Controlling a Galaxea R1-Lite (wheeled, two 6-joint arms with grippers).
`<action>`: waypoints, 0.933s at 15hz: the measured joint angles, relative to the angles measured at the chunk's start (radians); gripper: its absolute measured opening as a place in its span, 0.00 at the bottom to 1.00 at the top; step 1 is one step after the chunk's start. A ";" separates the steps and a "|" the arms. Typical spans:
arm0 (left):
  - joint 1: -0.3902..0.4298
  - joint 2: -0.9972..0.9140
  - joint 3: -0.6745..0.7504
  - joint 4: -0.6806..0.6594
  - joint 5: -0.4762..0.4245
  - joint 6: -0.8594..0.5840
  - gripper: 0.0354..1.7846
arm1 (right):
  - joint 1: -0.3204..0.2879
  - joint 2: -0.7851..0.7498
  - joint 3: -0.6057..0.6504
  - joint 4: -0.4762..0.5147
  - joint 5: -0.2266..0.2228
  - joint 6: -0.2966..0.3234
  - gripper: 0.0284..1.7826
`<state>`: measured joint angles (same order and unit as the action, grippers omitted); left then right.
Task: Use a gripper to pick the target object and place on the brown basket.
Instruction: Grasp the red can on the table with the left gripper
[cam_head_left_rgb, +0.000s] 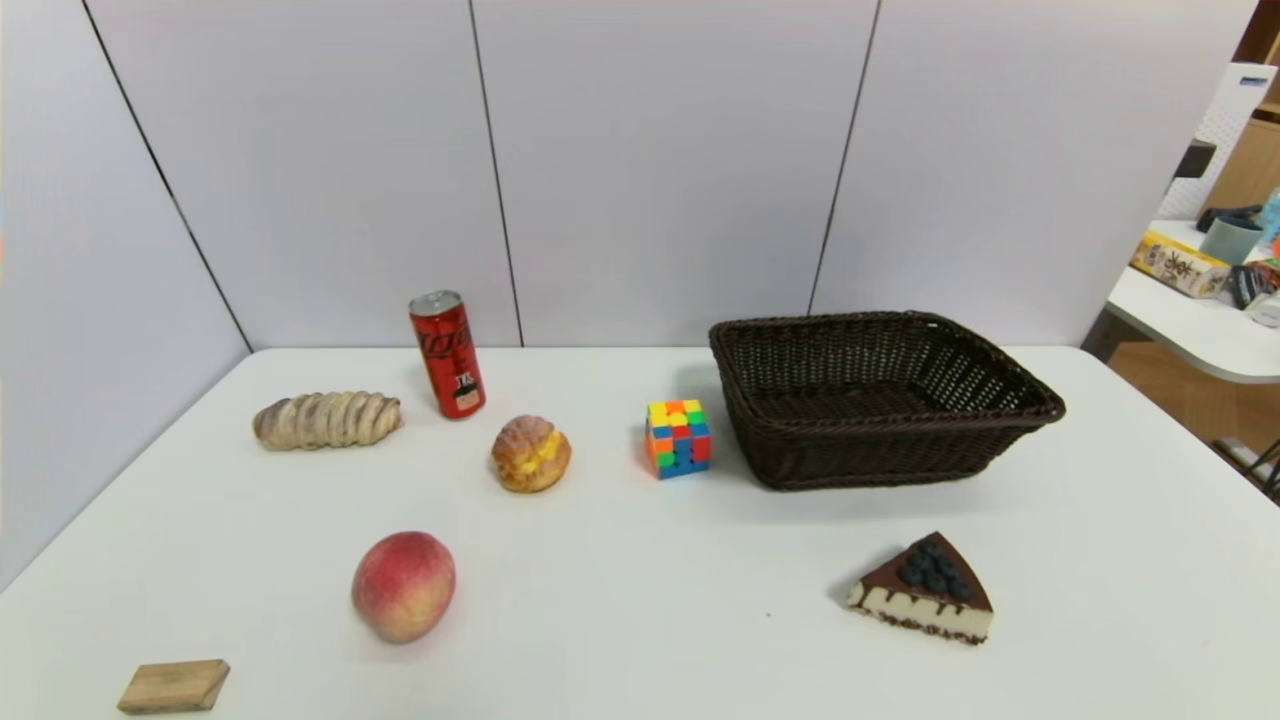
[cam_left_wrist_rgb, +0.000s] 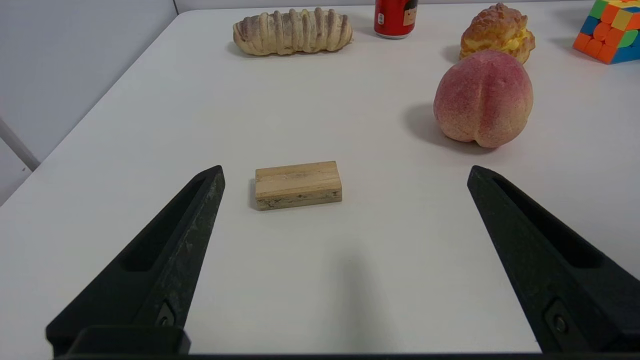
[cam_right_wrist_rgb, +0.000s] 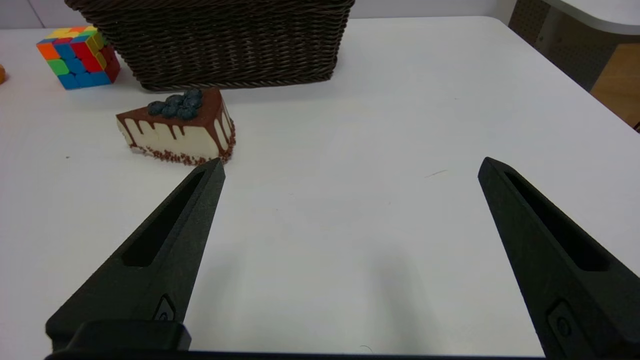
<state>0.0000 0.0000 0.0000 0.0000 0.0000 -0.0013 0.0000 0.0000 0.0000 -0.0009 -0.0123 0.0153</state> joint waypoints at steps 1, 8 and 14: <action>0.000 0.000 0.000 0.000 0.000 0.000 0.98 | 0.000 0.000 0.000 0.000 0.000 0.000 0.98; 0.000 0.000 0.000 0.000 0.000 0.000 0.98 | 0.000 0.000 0.000 -0.001 0.000 0.001 0.98; 0.000 0.000 0.000 0.000 0.002 -0.011 0.98 | 0.000 0.000 0.000 0.000 0.000 0.001 0.98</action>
<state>0.0000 0.0000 0.0000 -0.0004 0.0017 -0.0123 0.0000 0.0000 0.0000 -0.0013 -0.0123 0.0164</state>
